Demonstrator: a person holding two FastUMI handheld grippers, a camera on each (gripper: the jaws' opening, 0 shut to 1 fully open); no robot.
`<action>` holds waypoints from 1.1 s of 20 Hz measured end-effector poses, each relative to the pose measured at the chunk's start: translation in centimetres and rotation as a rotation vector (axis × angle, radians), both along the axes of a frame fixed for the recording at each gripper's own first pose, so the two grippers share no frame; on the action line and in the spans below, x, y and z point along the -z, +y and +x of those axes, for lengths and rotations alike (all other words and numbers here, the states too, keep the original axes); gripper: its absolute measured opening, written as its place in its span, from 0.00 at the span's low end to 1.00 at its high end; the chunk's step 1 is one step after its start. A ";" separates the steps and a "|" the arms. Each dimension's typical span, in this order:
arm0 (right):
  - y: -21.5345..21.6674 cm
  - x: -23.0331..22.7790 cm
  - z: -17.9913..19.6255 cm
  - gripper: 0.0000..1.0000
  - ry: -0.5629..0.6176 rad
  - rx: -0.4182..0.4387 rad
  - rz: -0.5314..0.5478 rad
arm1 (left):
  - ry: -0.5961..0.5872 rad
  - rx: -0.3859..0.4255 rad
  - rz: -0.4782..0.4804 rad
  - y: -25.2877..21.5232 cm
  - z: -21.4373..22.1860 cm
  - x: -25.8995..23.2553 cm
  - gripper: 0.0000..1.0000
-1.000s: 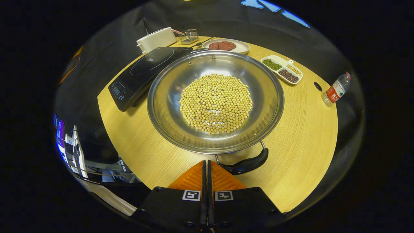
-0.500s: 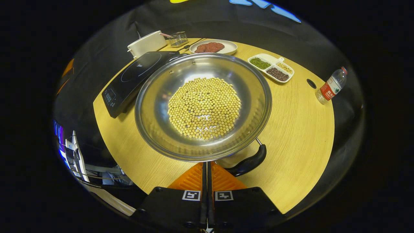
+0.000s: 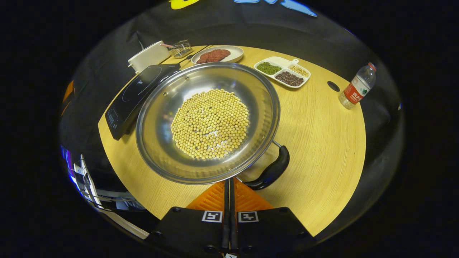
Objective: First push the handle of the pot to place it horizontally, then grasp the pot with both hands and set it on the induction cooktop.
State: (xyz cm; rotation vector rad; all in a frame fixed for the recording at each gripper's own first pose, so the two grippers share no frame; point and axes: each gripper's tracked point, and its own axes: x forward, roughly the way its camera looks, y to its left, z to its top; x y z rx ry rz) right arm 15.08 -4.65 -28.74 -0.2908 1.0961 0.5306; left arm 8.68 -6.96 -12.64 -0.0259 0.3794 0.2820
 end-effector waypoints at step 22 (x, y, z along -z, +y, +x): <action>-3.3 -1.5 5.0 0.02 -0.085 0.145 0.075 | 0.057 -0.092 -0.034 -0.8 -0.2 2.5 0.88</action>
